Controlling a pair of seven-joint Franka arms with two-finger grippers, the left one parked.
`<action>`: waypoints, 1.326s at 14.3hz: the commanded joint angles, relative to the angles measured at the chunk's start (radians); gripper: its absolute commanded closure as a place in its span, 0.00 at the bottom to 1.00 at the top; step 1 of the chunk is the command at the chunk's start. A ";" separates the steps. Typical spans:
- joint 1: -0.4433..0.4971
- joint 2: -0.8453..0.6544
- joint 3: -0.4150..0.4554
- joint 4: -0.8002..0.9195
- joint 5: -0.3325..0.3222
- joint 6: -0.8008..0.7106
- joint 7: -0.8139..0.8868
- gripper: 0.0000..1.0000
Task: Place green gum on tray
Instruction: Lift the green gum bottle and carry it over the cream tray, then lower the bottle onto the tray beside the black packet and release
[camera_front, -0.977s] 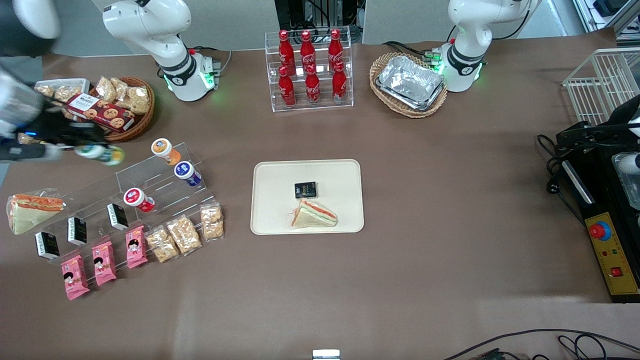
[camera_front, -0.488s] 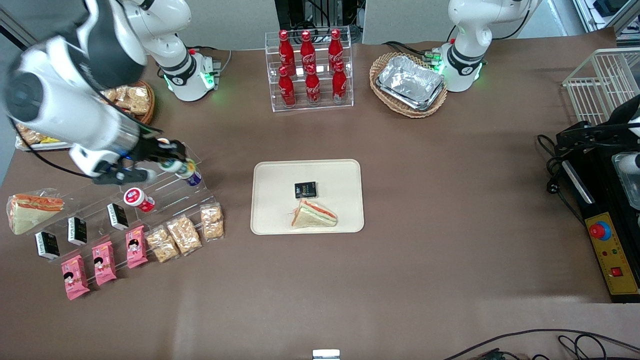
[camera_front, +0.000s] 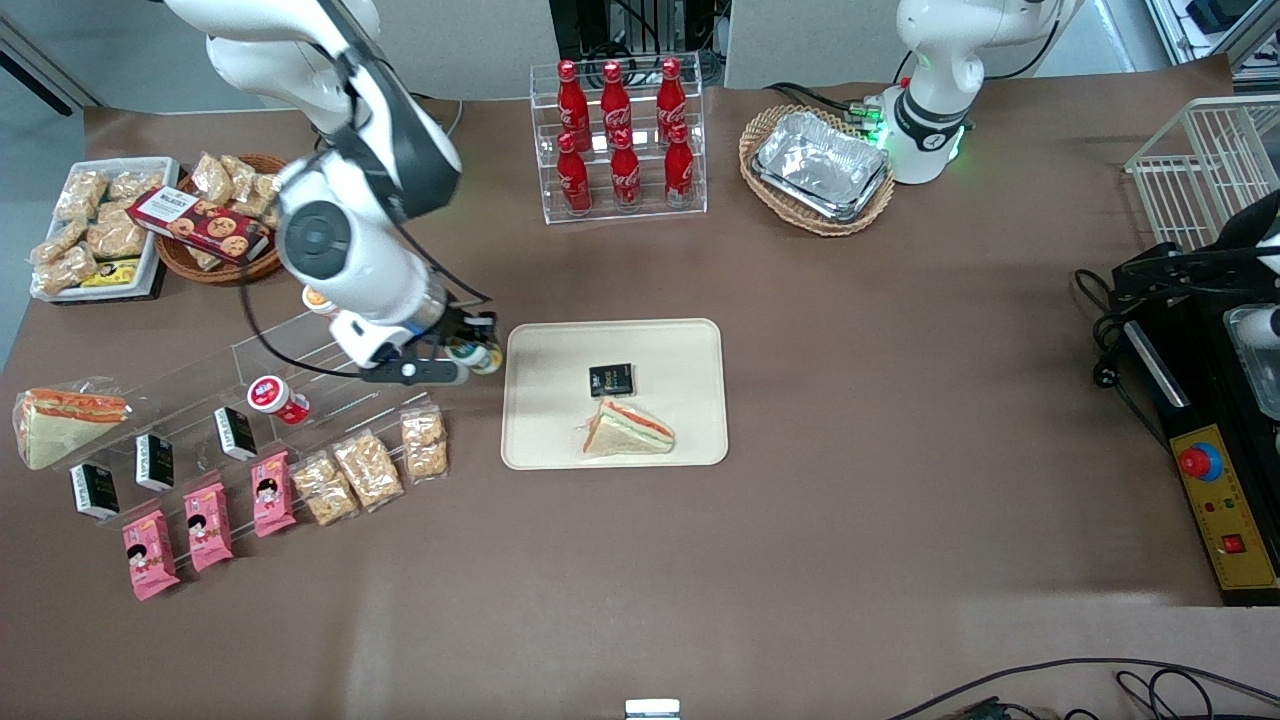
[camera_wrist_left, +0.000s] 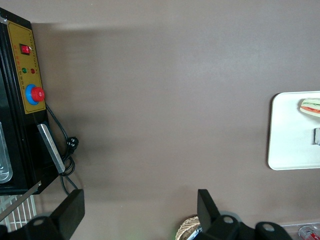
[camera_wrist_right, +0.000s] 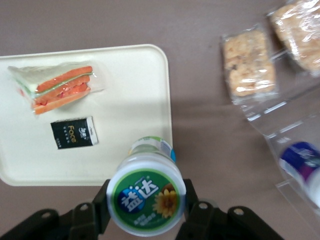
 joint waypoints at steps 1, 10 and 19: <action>0.085 0.068 -0.010 -0.091 0.020 0.209 0.076 0.62; 0.166 0.177 -0.010 -0.179 0.017 0.435 0.157 0.61; 0.165 0.189 -0.010 -0.166 0.017 0.438 0.171 0.15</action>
